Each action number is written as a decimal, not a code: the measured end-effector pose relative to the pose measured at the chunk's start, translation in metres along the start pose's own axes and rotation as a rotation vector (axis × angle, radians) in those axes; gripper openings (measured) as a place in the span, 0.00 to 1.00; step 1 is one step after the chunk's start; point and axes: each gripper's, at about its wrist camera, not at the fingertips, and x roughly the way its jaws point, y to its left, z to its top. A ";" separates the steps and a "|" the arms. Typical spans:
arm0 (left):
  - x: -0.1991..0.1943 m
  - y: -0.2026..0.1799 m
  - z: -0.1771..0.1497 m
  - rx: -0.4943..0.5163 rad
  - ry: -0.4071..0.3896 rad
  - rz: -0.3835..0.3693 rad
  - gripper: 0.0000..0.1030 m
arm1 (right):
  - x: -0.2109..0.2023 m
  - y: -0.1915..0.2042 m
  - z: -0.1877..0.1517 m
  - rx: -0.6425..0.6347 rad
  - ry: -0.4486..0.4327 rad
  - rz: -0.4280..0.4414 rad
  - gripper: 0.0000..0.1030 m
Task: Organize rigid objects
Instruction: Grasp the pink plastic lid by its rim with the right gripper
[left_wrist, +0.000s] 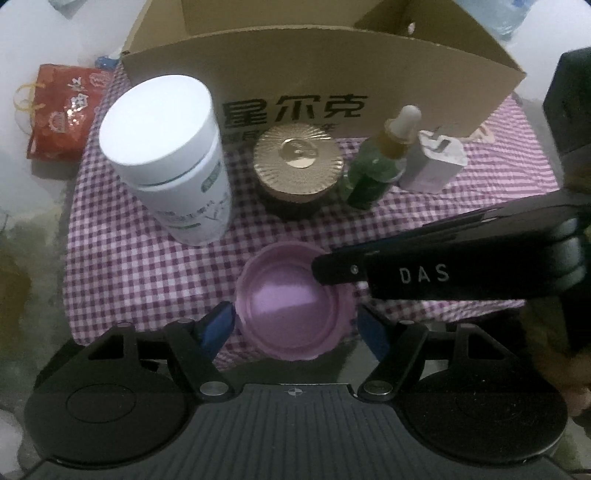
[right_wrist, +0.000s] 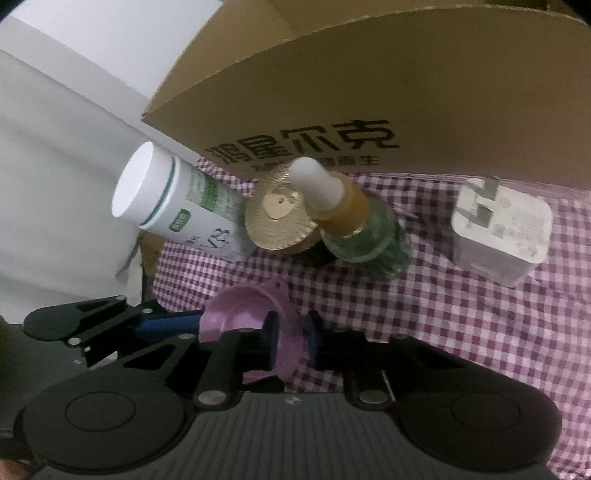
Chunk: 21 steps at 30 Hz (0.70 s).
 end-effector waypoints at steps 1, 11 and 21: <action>-0.001 -0.004 0.000 0.002 -0.004 -0.008 0.72 | -0.003 -0.003 -0.001 0.005 -0.002 0.000 0.11; 0.005 -0.040 -0.001 0.098 -0.016 -0.048 0.74 | -0.030 -0.039 -0.016 0.131 -0.051 -0.011 0.09; 0.025 -0.061 0.006 0.163 0.001 0.003 0.75 | -0.043 -0.057 -0.021 0.202 -0.061 0.029 0.10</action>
